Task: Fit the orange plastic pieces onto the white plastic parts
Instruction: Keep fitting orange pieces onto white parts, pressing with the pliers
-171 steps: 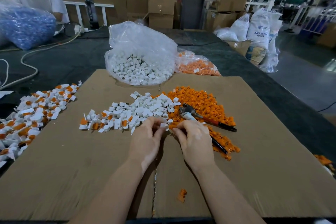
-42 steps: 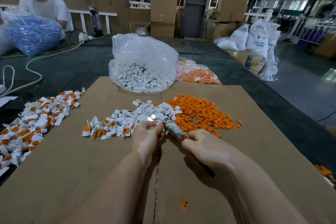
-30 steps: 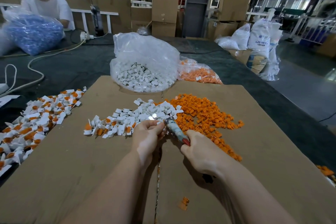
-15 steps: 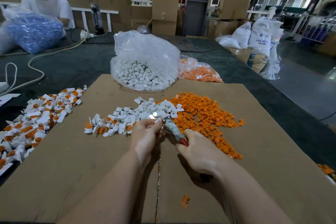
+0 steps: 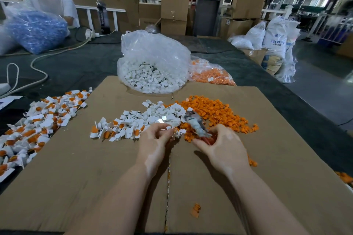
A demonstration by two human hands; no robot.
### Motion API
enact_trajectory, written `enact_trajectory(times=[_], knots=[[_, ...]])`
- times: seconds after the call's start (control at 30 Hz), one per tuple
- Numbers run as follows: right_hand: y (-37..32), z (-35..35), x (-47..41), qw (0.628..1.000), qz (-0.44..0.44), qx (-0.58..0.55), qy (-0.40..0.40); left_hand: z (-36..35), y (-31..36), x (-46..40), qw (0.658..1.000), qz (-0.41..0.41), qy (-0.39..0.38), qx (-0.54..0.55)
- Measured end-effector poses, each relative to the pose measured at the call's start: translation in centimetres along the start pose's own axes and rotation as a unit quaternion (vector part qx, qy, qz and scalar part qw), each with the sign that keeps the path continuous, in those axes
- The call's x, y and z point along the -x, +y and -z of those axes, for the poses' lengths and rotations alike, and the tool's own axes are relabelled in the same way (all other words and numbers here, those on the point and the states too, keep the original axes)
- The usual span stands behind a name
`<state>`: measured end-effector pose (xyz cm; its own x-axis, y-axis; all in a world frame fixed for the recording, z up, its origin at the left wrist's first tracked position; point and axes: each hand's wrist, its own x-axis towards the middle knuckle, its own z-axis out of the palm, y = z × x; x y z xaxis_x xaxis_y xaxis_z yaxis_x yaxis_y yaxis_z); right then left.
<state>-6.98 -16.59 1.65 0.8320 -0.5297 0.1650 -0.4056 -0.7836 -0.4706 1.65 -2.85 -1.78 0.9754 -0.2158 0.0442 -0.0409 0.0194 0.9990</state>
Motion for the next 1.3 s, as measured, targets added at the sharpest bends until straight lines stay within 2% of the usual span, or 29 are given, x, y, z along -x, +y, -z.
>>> enact_trajectory(times=[0.13,0.33,0.4,0.5,0.57,0.63,0.77,0.93,1.2,1.3], knots=[[1.4,-0.5,-1.1,0.989,0.005,0.138,0.056,0.1,0.3,0.3,0.996,-0.046,-0.011,-0.078],[2.0,-1.5,-1.4,0.968,-0.003,0.243,0.063,-0.1,0.3,0.4,0.988,-0.064,-0.014,-0.137],[1.7,-1.6,-1.1,0.962,0.014,0.259,0.088,-0.1,0.1,0.3,0.987,-0.065,-0.021,-0.144],[0.4,-2.1,-0.8,0.968,0.148,0.126,0.156,-0.3,0.0,0.1,0.985,-0.062,-0.024,-0.158],[-0.8,-2.7,-0.1,0.962,0.237,0.011,0.133,-0.4,0.0,0.1,0.983,-0.062,-0.034,-0.171],[-1.4,-3.4,0.5,0.951,0.279,-0.062,0.120,-0.3,0.2,0.3,0.980,-0.062,-0.047,-0.182],[-1.3,-4.0,0.6,0.957,0.241,-0.122,0.110,0.1,0.3,0.7,0.984,-0.042,-0.075,-0.158],[-1.2,-4.3,0.7,0.959,0.217,-0.142,0.114,-0.1,0.2,1.0,0.975,-0.073,-0.087,-0.190],[-1.1,-4.3,0.8,0.958,0.226,-0.093,0.149,-0.3,-0.1,1.0,0.971,-0.087,-0.101,-0.197],[-1.0,-4.4,0.7,0.960,0.213,-0.063,0.173,-0.3,-0.2,1.0,0.976,-0.091,-0.067,-0.186]])
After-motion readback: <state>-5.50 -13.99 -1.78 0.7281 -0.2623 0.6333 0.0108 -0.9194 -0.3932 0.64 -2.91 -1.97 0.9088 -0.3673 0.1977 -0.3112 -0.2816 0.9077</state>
